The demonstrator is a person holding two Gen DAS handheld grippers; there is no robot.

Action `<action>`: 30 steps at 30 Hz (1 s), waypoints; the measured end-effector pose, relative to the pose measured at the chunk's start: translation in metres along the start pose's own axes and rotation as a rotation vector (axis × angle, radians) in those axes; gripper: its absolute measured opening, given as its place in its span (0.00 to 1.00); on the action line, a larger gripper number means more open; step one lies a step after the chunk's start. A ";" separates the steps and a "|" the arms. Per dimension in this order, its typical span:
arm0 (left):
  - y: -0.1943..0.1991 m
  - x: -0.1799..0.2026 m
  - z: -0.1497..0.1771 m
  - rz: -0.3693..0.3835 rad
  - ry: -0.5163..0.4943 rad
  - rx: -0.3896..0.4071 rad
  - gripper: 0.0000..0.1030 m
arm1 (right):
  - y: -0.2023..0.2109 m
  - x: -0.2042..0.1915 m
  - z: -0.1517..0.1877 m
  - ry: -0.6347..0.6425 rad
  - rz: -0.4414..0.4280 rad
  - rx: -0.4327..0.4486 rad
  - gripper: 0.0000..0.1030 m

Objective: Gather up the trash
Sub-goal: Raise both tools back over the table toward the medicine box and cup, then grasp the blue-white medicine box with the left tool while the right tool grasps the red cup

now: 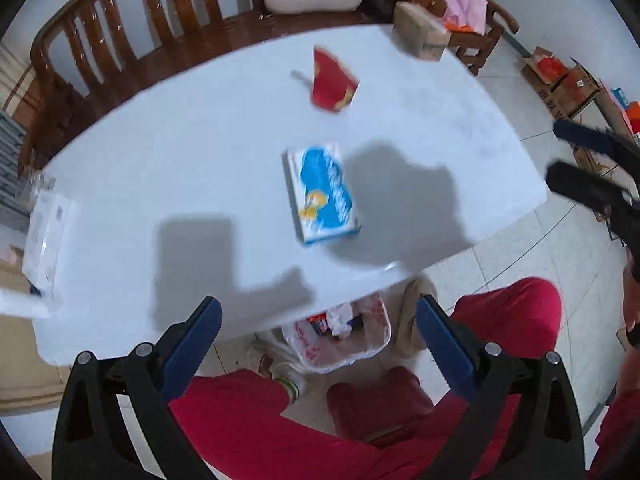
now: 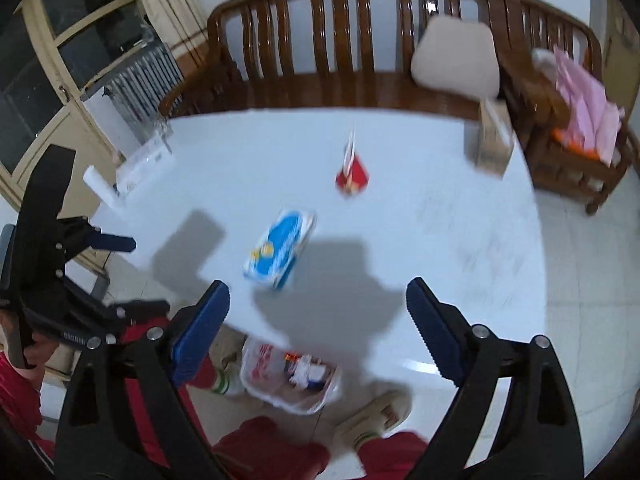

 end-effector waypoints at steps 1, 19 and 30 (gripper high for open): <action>0.007 0.002 -0.005 -0.008 -0.008 0.013 0.92 | 0.006 0.002 -0.012 0.014 0.008 0.009 0.85; -0.014 -0.002 -0.075 0.015 0.020 0.002 0.92 | -0.035 0.022 -0.114 0.048 -0.016 -0.023 0.85; -0.078 -0.012 -0.102 0.042 0.070 -0.087 0.92 | -0.099 0.026 -0.141 0.043 -0.021 -0.103 0.85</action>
Point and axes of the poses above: each gripper's, at about its wrist camera, not at the fingertips, and y roughly against the way its jaws point, x to its right, z to its underside, the point moved 3 cm from there along -y, roughly the way its jaws point, and after that the axes turned 14 degrees about -x, right-handed, at the moved point
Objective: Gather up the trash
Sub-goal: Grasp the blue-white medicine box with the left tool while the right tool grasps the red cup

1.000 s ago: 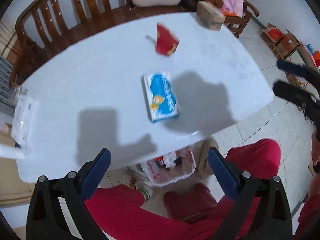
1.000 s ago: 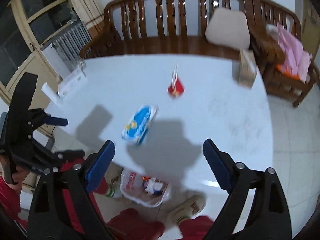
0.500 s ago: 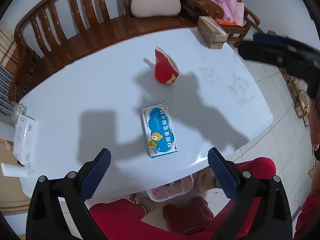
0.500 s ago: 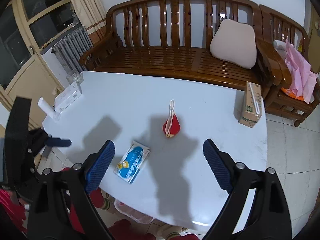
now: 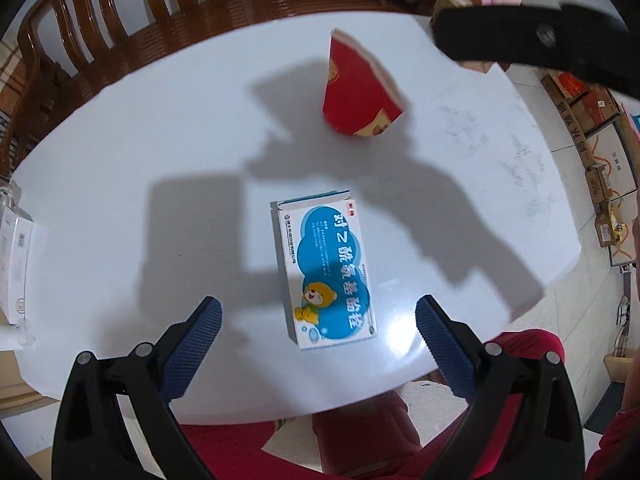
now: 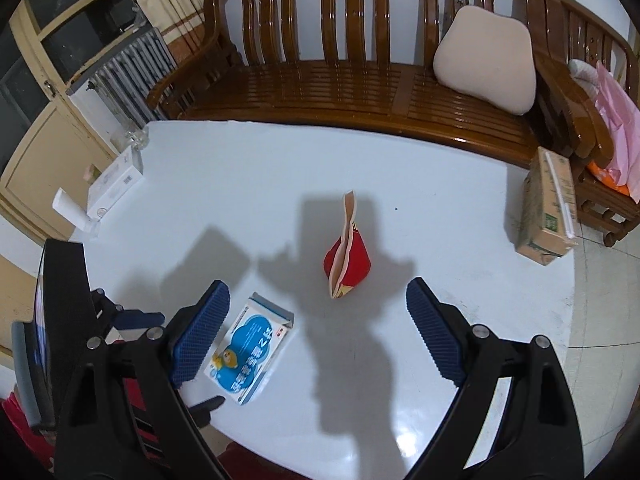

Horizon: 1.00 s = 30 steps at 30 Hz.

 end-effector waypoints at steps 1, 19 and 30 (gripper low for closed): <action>-0.005 -0.001 -0.002 0.002 0.005 -0.005 0.92 | -0.007 0.001 -0.003 0.001 0.002 -0.009 0.85; -0.049 -0.014 -0.019 0.054 0.074 -0.049 0.92 | -0.081 0.018 -0.026 -0.030 0.048 -0.075 0.84; -0.071 -0.022 -0.025 0.067 0.102 -0.083 0.92 | -0.116 0.021 -0.041 -0.022 0.093 -0.102 0.59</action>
Point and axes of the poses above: each gripper's, at about its wrist camera, not at the fingertips, and y roughly against the way its jaws point, x to its right, z to its underside, the point moved 3 cm from there along -y, roughly the way its jaws point, and after that the axes turned 14 degrees about -x, right-handed, at the moved point
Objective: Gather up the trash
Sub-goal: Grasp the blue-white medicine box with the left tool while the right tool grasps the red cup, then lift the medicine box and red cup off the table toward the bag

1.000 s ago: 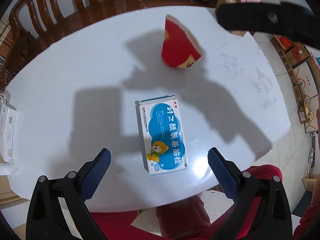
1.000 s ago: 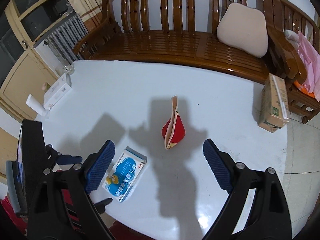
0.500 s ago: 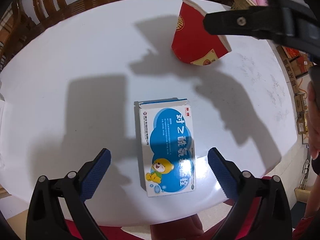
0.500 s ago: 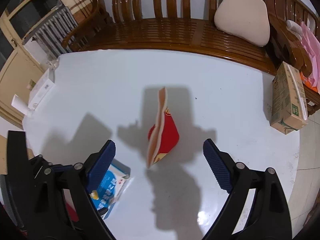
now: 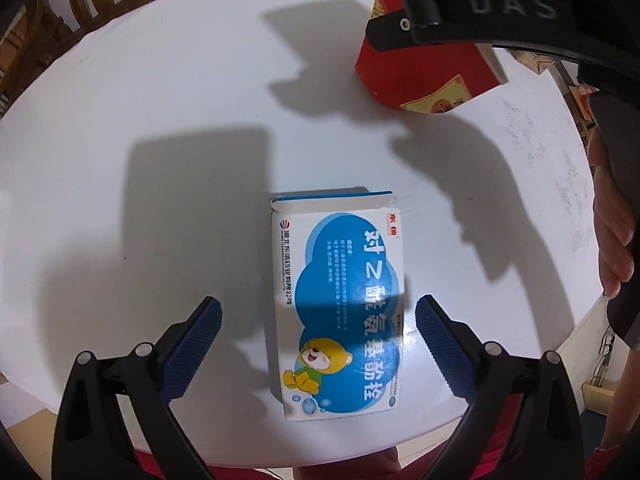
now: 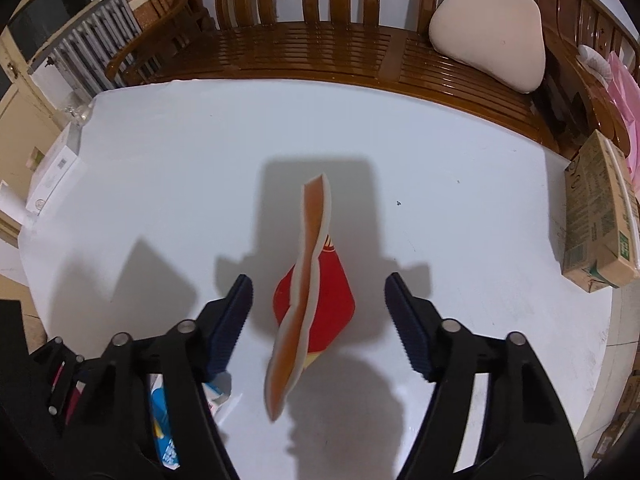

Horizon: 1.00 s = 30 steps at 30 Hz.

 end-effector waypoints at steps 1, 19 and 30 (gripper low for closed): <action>-0.001 -0.001 0.000 0.002 0.001 -0.002 0.92 | -0.002 0.000 -0.001 -0.002 0.002 -0.002 0.58; 0.007 -0.016 -0.004 0.044 0.008 0.021 0.60 | 0.000 0.005 0.006 -0.025 0.016 0.023 0.09; 0.046 -0.039 0.021 0.015 0.056 0.163 0.60 | 0.054 -0.011 0.043 -0.001 0.073 0.112 0.09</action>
Point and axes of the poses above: each gripper's, at about its wrist camera, not at the fingertips, and y roughly against the way its jaws point, x to its right, z to its underside, the point moved 3 cm from there along -y, roughly the way its jaws point, and after that the axes turned 14 degrees about -x, right-handed, at the moved point
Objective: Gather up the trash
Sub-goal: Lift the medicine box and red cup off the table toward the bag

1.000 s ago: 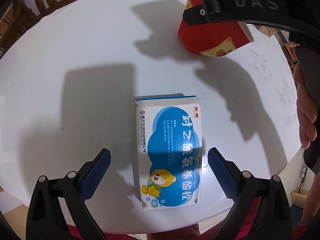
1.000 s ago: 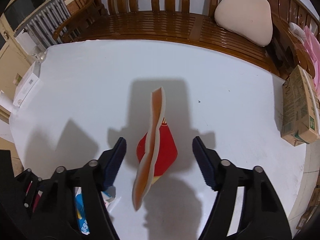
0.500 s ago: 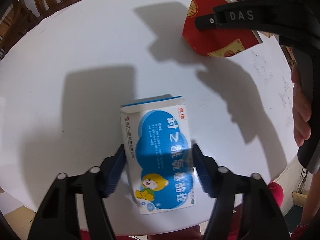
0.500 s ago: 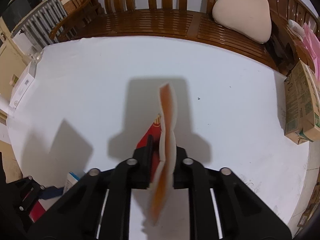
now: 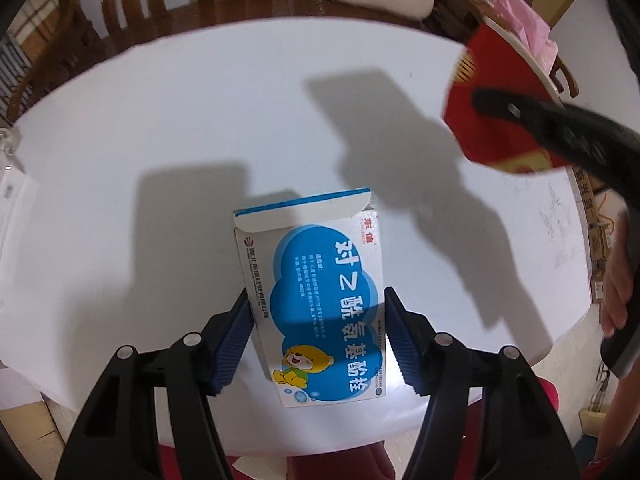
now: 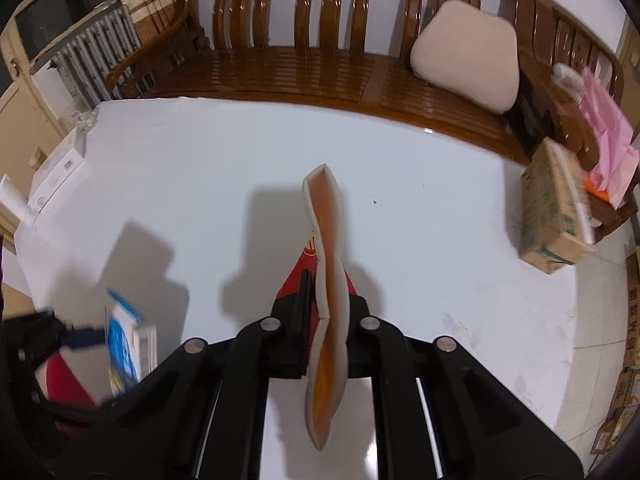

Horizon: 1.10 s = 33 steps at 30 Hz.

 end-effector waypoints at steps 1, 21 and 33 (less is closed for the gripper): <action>0.005 -0.003 0.003 -0.001 0.004 0.014 0.60 | 0.006 -0.002 0.003 0.003 -0.001 0.009 0.09; 0.082 -0.021 0.111 -0.030 0.010 0.213 0.60 | 0.122 -0.112 0.134 0.145 -0.012 0.131 0.09; 0.054 -0.016 0.168 -0.024 -0.022 0.187 0.60 | 0.117 -0.153 0.195 0.184 -0.031 0.112 0.09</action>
Point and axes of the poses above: each gripper's, at about its wrist camera, not at the fingertips, and y roughly against the way its jaws point, x to its right, z to its underside, the point moved 3 cm from there along -y, roughly the way its jaws point, and after that the axes turned 14 degrees about -x, right-handed, at the moved point
